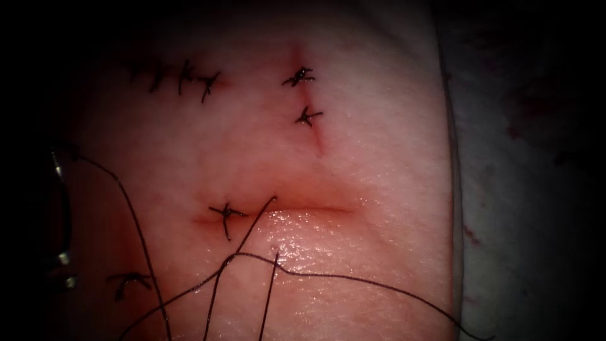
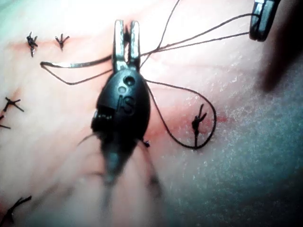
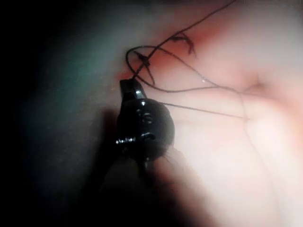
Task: Wound Closure
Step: Pull the suture through the skin with the right gripper.
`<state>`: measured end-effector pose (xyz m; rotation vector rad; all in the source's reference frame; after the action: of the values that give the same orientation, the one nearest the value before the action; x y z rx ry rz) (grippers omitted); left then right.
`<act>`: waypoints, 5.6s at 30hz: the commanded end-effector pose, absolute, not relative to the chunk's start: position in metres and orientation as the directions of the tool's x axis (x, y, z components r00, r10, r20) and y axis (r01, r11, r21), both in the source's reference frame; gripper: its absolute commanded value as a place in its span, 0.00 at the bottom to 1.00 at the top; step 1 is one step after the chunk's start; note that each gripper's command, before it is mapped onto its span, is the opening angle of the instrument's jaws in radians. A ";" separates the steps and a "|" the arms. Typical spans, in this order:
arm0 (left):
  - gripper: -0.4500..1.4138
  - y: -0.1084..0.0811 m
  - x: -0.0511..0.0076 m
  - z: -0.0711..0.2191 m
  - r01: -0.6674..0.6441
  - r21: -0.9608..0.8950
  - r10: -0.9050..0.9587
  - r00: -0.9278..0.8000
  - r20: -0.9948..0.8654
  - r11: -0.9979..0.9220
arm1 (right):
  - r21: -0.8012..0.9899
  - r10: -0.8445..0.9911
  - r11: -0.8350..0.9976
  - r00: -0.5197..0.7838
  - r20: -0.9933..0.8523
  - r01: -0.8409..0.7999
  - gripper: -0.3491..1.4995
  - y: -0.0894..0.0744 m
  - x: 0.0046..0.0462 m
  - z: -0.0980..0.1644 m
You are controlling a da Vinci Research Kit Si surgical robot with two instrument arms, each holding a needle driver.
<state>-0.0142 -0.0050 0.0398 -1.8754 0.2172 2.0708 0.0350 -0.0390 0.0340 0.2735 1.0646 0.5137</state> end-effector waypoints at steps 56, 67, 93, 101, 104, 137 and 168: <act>0.00 -0.003 -0.0101 0.042 -0.442 -0.080 0.142 -0.109 -0.984 -0.894 | -0.115 -0.110 0.993 0.566 -0.817 0.027 0.00 -0.031 0.0319 0.052; 0.00 -0.003 -0.0116 0.044 -0.413 -0.115 0.181 -0.126 -0.975 -0.904 | -0.027 -0.028 1.000 0.448 -0.893 0.010 0.00 -0.041 0.0330 0.040; 0.00 -0.002 -0.0109 0.045 -0.393 -0.129 0.193 -0.128 -0.973 -0.910 | -0.059 -0.033 0.994 0.252 -0.967 -0.097 0.97 -0.029 0.0288 0.043; 0.00 -0.001 -0.0052 0.045 -0.453 -0.139 0.220 -0.132 -0.966 -0.881 | -0.056 -0.031 0.988 0.178 -0.984 -0.141 0.98 -0.029 0.0248 0.044; 0.00 0.000 -0.0018 0.045 -0.500 -0.102 0.212 -0.169 -0.963 -0.860 | -0.042 -0.015 0.987 0.168 -0.986 -0.153 0.98 -0.029 0.0227 0.043; 0.00 0.000 -0.0024 0.047 -0.513 -0.080 0.197 -0.178 -0.964 -0.854 | 0.045 0.100 0.956 0.177 -0.979 -0.289 0.92 -0.025 0.0278 0.054; 0.00 -0.002 -0.0094 0.049 -0.437 -0.158 0.257 -0.175 -0.950 -0.885 | 0.061 0.098 0.991 0.353 -0.930 -0.115 0.00 -0.035 0.0295 0.045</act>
<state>-0.0094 -0.0018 0.0482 -1.6523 0.1972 2.1007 0.0283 -0.0349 0.0451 -0.0177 1.1958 0.1345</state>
